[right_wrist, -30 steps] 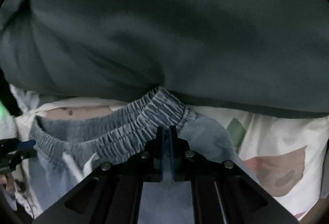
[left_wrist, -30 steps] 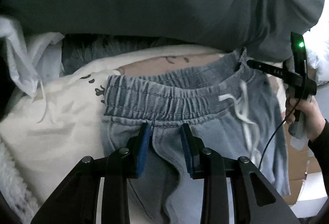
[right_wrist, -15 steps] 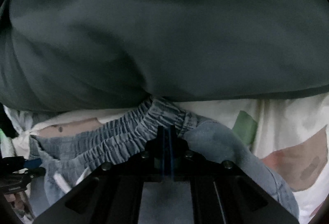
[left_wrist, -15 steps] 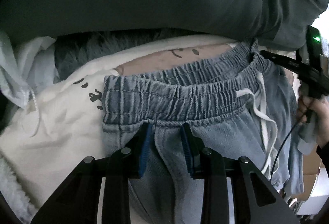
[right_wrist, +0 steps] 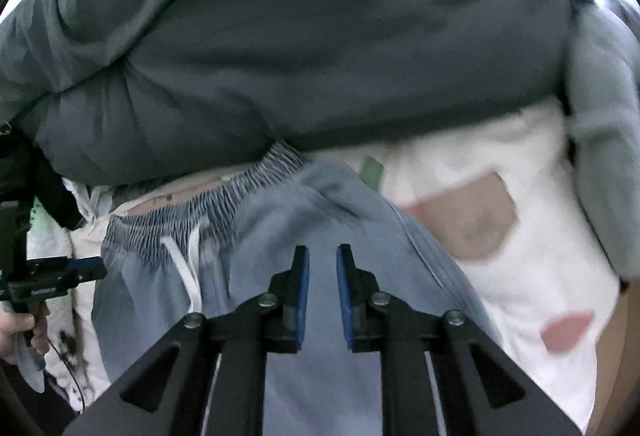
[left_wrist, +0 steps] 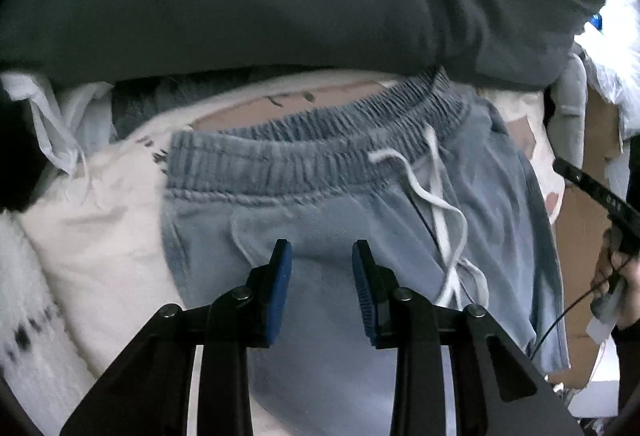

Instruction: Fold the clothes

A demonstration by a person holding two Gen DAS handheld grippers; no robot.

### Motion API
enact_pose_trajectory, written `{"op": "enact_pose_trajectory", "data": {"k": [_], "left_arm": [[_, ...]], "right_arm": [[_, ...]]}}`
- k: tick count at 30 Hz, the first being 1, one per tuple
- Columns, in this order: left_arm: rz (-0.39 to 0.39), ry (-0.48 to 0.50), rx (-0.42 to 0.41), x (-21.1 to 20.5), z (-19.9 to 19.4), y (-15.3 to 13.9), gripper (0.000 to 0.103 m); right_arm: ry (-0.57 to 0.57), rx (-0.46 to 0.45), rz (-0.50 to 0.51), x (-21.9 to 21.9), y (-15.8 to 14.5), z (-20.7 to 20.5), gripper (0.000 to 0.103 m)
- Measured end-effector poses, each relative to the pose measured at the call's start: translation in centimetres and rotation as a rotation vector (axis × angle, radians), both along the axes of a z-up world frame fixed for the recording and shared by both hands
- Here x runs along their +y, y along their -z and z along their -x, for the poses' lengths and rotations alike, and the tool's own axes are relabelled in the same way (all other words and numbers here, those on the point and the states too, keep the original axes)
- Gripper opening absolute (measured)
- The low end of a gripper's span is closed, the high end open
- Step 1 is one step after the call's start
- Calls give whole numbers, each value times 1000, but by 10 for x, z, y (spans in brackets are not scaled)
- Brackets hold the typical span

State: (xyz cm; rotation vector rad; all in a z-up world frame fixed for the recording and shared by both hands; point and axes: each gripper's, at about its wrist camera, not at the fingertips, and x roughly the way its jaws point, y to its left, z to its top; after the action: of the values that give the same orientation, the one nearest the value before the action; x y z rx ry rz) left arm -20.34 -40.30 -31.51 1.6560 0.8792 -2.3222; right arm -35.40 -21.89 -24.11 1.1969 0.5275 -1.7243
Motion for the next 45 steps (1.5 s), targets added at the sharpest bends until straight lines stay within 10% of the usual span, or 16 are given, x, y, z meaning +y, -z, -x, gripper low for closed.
{"op": "enact_pose_trajectory", "data": {"k": [27,45], "left_arm": [[-1,276,32,139,128,-132,32],[-15,481,11,247,217,-130,32]], "right_arm": [[460,-9,58,369,-95,35,17],[755,8,-32,552,-95,7,23]]}}
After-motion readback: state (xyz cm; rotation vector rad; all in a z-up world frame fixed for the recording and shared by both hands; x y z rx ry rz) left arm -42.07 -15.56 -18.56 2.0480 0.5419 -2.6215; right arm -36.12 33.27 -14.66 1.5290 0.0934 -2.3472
